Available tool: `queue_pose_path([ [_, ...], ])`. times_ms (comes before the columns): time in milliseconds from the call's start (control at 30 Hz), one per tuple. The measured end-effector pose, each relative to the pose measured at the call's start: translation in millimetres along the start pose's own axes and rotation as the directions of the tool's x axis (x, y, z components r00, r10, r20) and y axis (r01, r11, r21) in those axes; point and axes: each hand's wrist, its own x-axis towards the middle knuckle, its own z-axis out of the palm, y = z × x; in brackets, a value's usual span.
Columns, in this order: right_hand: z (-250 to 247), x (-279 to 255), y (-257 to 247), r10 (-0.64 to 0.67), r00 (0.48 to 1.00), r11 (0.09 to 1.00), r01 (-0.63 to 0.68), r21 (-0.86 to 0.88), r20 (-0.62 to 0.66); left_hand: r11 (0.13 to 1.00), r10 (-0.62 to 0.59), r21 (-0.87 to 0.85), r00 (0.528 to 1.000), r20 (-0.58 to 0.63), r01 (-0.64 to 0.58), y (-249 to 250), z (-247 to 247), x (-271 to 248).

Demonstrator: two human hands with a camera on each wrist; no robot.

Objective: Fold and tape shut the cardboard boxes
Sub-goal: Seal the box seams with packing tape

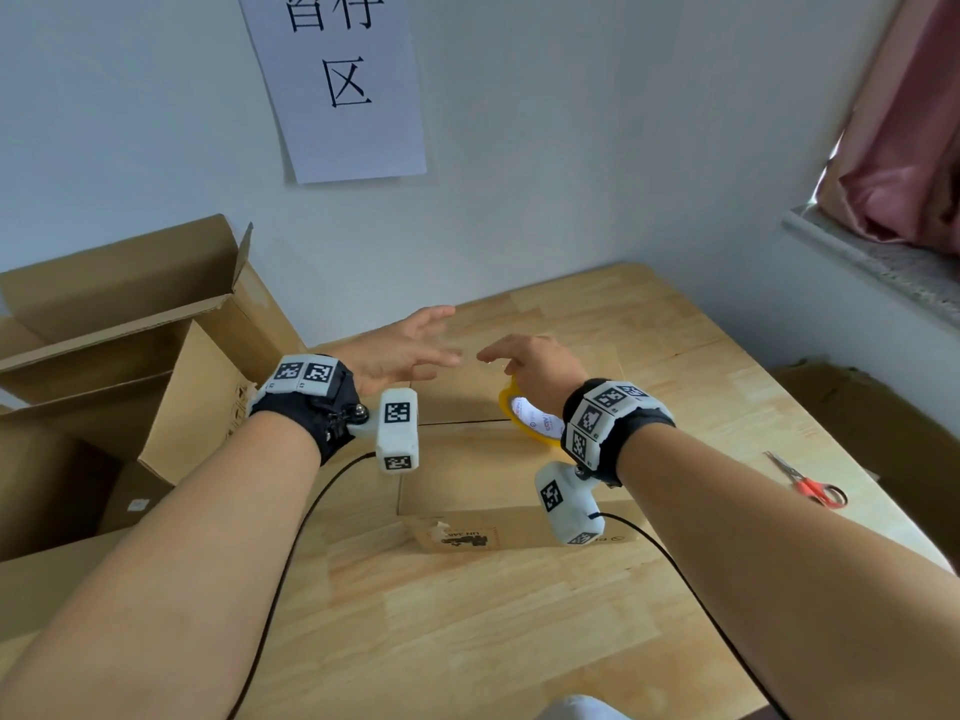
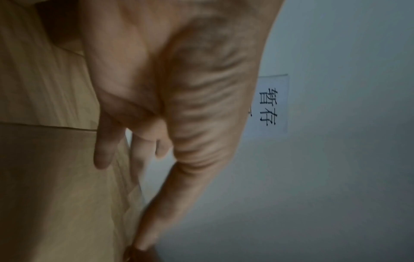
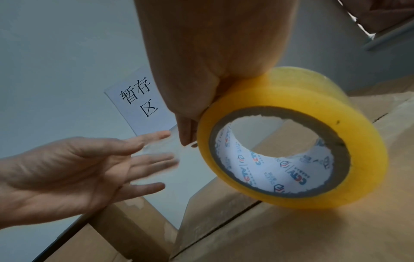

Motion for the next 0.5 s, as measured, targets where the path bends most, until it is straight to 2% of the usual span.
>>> queue_pose_path([
  [33,0,1,2,0.023,1.000,1.000,-0.022,0.011,-0.009,0.997,-0.012,0.082,1.000,-0.024,0.014,-2,-5,-1],
  [133,-1,6,11,0.078,0.996,0.995,-0.075,0.072,-0.047,0.902,0.026,0.420,0.960,-0.279,0.097,-17,-15,0],
  [200,2,7,13,0.067,0.997,0.997,-0.065,0.052,-0.046,0.781,-0.020,0.601,0.969,-0.245,0.168,-39,-10,3],
  [267,5,7,12,0.041,0.998,0.999,-0.040,0.007,-0.042,0.701,-0.109,0.681,0.976,-0.189,0.210,-66,3,8],
  [300,7,8,12,0.026,0.999,1.000,-0.026,-0.010,-0.039,0.708,-0.108,0.672,0.974,-0.201,0.217,-78,10,9],
  [433,0,4,13,-0.015,0.997,1.000,0.017,0.026,-0.073,0.872,0.015,0.459,0.928,-0.372,0.170,-103,22,8],
  [500,-3,1,11,-0.039,0.996,0.997,0.044,0.059,-0.083,0.914,0.025,0.380,0.919,-0.394,0.138,-109,22,8],
])
